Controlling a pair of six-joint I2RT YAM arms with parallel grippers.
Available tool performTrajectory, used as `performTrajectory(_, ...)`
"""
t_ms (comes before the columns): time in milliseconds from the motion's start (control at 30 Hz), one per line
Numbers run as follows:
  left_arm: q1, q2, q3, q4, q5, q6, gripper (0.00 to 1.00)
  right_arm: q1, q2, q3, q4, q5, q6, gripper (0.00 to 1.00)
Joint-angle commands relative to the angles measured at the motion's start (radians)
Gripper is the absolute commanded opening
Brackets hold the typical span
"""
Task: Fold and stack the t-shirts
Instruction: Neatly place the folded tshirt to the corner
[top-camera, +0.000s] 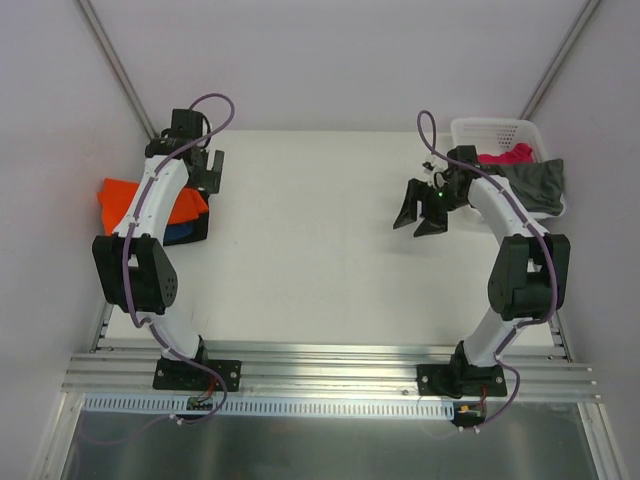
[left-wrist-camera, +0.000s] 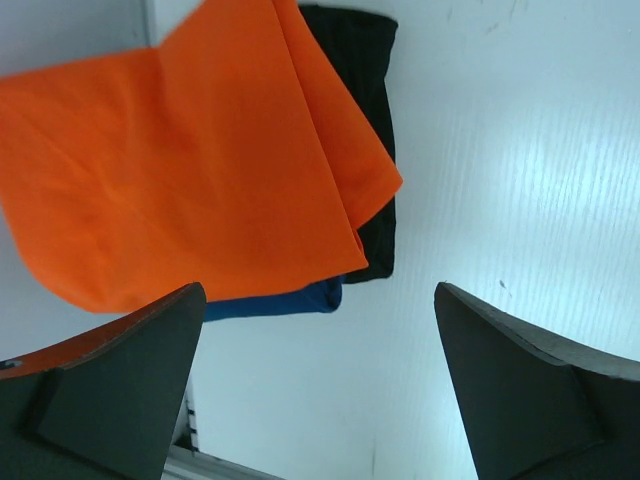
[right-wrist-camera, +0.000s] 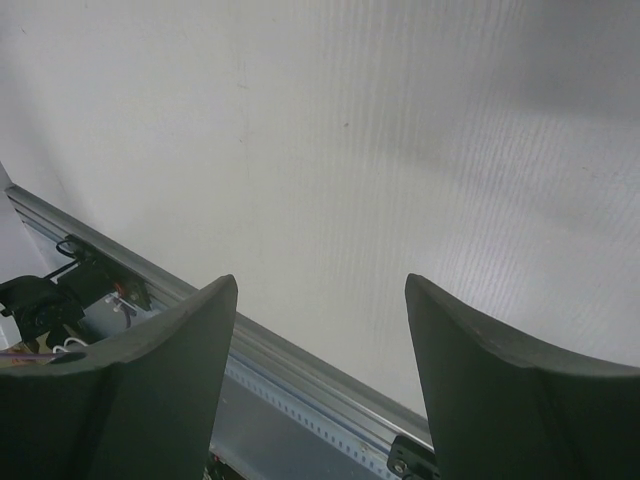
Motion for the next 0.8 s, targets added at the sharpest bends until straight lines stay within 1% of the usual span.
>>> performTrajectory(0,0.064,-0.011,-0.024,-0.063,0.15,-0.111,0.99,-0.007,-0.086,0.079,0.003,-0.02,-0.015,0.72)
performTrajectory(67,0.086,0.026,-0.015,-0.067,0.166,-0.122,0.99,-0.007,-0.096,0.126,0.005,-0.013,-0.023,0.72)
performTrajectory(100,0.107,0.038,-0.008,-0.073,0.213,-0.122,0.99,-0.009,-0.103,0.166,0.002,-0.01,-0.036,0.72)
performTrajectory(200,0.159,0.099,0.024,-0.099,0.287,-0.147,0.98,-0.012,-0.113,0.195,0.005,-0.007,-0.046,0.72)
performTrajectory(233,0.167,0.137,0.045,-0.104,0.348,-0.145,0.96,-0.015,-0.119,0.194,0.008,-0.007,-0.043,0.72)
performTrajectory(267,0.175,0.158,0.057,-0.106,0.362,-0.144,0.95,-0.018,-0.122,0.185,0.014,-0.007,-0.041,0.72)
performTrajectory(433,0.178,0.274,0.172,-0.115,0.403,-0.122,0.95,-0.044,-0.145,0.098,0.018,-0.012,-0.044,0.72)
performTrajectory(500,0.178,0.322,0.196,-0.126,0.413,-0.108,0.95,-0.058,-0.146,0.074,0.022,-0.018,-0.038,0.72)
performTrajectory(567,0.176,0.343,0.193,-0.135,0.439,-0.09,0.95,-0.066,-0.143,0.065,0.02,-0.023,-0.03,0.72)
performTrajectory(633,0.178,0.337,0.148,-0.139,0.453,-0.093,0.94,-0.073,-0.136,0.067,0.022,-0.023,-0.027,0.72)
performTrajectory(700,0.176,0.308,0.105,-0.14,0.474,-0.099,0.93,-0.078,-0.125,0.073,0.025,-0.026,-0.021,0.72)
performTrajectory(767,0.176,0.258,0.03,-0.143,0.473,-0.11,0.94,-0.081,-0.116,0.076,0.029,-0.027,-0.015,0.72)
